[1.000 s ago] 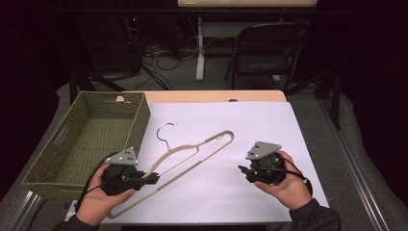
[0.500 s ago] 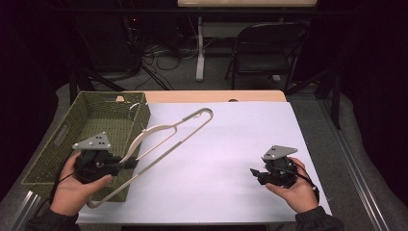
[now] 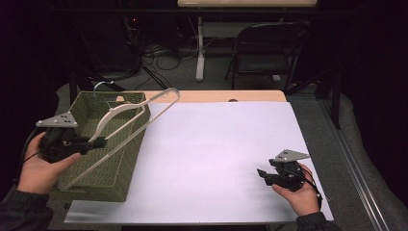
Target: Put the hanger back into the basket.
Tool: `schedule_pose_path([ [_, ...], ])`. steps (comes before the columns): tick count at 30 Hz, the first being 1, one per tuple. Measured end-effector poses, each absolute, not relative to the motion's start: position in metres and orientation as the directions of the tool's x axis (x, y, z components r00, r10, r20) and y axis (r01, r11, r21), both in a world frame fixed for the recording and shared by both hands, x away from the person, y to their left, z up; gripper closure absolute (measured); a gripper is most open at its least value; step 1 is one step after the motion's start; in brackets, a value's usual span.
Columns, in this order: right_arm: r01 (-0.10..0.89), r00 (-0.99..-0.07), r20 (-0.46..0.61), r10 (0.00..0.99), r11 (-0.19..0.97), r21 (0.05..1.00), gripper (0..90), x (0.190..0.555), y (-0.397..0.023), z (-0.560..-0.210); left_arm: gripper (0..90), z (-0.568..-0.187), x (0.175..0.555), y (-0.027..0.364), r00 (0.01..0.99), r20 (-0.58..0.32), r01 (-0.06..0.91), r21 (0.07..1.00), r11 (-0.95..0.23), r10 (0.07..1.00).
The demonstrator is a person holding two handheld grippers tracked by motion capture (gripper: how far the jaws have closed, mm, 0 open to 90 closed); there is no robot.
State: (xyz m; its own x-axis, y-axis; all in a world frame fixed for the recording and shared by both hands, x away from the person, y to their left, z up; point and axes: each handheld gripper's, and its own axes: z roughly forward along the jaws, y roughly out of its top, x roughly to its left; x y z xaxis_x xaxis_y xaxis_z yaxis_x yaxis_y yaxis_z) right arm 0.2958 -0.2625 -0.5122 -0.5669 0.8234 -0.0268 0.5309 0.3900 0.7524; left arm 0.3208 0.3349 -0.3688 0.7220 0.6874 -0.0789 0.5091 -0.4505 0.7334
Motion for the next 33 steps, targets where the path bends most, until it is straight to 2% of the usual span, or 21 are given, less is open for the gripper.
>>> schedule_pose_path([
  [10,0.530,-0.564,-0.034,0.825,0.394,0.751,39.9,0.298,-0.263,-0.521,87.1,-0.369,0.348,0.403,0.686,-0.061,0.522,0.735,-0.432,0.725],
  [16,0.539,-0.564,-0.041,0.825,0.405,0.738,40.0,0.298,-0.263,-0.523,87.1,-0.376,0.354,0.427,0.672,-0.051,0.537,0.720,-0.438,0.739],
  [33,0.541,-0.554,-0.034,0.832,0.391,0.745,40.2,0.300,-0.260,-0.531,87.1,-0.413,0.364,0.450,0.637,-0.105,0.599,0.692,-0.404,0.763],
])
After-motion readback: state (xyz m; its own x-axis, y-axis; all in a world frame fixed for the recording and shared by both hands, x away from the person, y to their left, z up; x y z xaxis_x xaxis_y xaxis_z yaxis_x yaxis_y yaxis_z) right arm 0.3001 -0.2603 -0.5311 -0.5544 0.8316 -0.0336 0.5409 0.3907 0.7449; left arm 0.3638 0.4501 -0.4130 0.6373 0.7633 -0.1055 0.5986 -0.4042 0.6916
